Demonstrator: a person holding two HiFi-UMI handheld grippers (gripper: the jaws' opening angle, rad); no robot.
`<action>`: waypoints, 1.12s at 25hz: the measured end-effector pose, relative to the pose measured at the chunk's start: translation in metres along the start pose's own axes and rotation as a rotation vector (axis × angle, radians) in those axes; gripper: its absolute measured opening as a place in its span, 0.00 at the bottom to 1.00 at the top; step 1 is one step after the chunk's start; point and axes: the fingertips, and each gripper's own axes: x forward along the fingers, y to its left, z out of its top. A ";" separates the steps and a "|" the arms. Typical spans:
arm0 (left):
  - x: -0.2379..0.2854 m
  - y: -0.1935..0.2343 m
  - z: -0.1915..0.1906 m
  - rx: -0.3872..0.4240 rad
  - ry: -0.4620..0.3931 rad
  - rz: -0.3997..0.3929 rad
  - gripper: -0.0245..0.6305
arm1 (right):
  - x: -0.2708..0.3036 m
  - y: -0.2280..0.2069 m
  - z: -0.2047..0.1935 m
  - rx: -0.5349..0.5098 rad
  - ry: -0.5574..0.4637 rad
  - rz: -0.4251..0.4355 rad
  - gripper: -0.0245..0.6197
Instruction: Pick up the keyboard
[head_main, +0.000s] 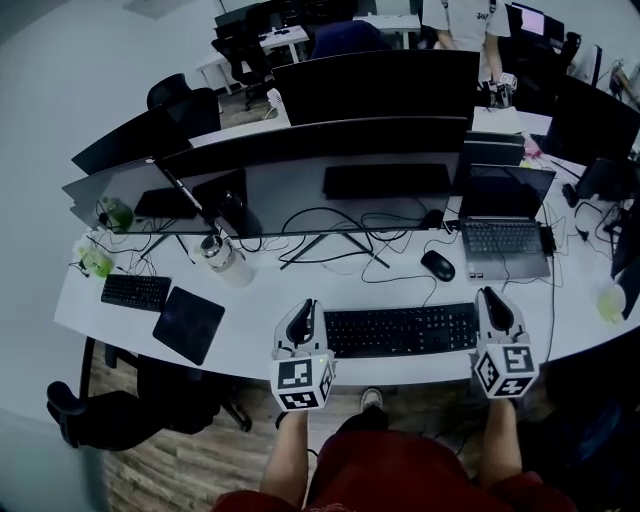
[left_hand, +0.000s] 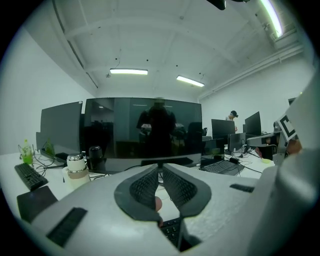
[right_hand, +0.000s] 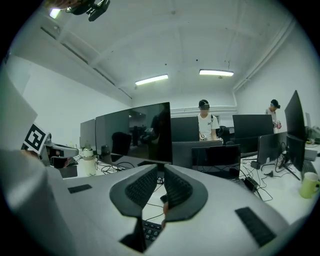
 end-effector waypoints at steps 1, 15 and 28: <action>0.005 0.003 -0.002 -0.002 0.009 -0.007 0.05 | 0.005 0.001 -0.001 0.003 0.009 0.002 0.11; 0.049 0.036 -0.071 -0.034 0.216 -0.095 0.32 | 0.054 0.008 -0.059 0.049 0.191 0.010 0.35; 0.055 0.042 -0.148 -0.078 0.434 -0.155 0.41 | 0.060 0.005 -0.142 0.127 0.384 -0.012 0.47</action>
